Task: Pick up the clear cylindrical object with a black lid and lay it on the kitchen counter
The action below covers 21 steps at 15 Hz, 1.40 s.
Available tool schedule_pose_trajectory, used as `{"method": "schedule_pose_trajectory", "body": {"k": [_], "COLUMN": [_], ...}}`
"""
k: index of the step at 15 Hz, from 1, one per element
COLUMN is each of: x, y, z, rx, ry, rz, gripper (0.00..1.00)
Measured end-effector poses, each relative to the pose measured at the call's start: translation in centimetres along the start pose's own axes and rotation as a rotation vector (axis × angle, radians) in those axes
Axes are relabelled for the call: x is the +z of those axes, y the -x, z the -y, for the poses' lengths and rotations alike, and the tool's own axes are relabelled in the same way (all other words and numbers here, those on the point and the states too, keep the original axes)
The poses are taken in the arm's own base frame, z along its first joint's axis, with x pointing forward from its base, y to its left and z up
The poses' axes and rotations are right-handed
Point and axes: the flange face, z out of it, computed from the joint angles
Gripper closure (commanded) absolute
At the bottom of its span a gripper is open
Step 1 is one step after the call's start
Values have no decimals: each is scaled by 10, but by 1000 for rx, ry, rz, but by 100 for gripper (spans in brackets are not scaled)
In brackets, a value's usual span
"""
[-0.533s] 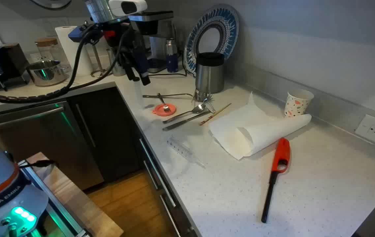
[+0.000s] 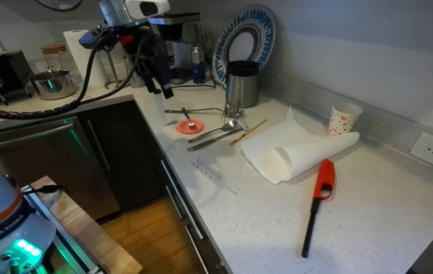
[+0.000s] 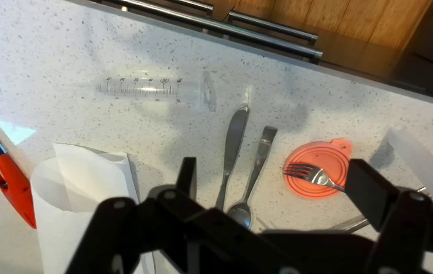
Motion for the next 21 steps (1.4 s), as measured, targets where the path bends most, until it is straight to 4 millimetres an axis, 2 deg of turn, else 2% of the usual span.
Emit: {"method": "schedule_pose_trajectory", "body": {"k": [7, 10, 16, 21], "x": [2, 18, 58, 77], "y": [1, 6, 33, 43], "z": [6, 31, 91, 136], "rx": [-10, -49, -124, -206], "ry": [1, -3, -93, -114], "rz": [5, 40, 127, 13], "gripper": [0, 0, 0, 0]}}
